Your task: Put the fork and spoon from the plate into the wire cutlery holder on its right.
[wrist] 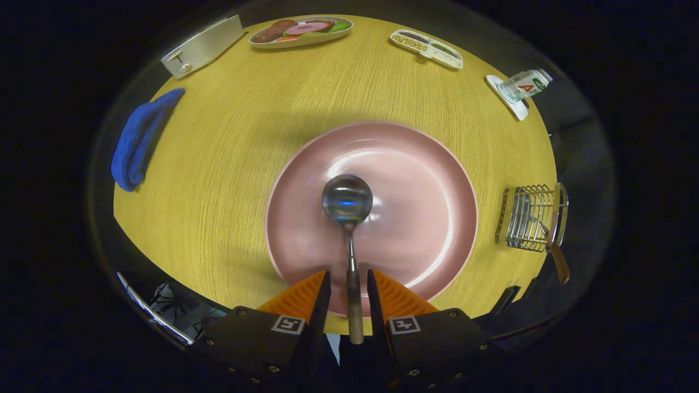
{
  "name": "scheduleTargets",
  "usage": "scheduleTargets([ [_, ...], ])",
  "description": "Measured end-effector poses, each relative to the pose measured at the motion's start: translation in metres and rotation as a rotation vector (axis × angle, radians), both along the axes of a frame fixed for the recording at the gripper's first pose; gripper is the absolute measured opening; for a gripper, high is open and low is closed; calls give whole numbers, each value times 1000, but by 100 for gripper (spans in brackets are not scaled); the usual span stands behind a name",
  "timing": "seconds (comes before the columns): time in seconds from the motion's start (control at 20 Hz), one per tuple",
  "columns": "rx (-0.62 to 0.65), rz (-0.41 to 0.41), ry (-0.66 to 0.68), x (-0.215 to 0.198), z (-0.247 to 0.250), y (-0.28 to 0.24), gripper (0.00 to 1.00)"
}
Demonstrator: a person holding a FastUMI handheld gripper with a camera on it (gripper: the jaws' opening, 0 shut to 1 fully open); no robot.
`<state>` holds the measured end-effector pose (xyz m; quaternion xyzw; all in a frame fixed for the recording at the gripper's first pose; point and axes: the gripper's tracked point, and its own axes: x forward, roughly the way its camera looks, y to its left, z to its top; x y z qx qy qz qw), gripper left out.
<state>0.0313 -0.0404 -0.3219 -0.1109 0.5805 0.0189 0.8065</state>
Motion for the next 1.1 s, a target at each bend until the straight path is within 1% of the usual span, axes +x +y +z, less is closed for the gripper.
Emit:
scheduleTargets([
  [0.1,-3,2,8,-2,-2,-1,38],
  [0.25,12,11,-5,2,-8,-1,36],
  [0.3,7,9,-5,3,-12,-3,15],
  [0.4,-3,1,-4,2,-15,-5,14],
  [0.45,5,10,-18,1,-6,-2,14],
  [0.5,6,6,-25,3,-11,-2,8],
  [0.65,20,3,-56,7,-9,-1,8],
  [0.8,33,-16,-127,14,1,1,8],
  [1.1,40,-49,-269,29,40,-1,8],
])
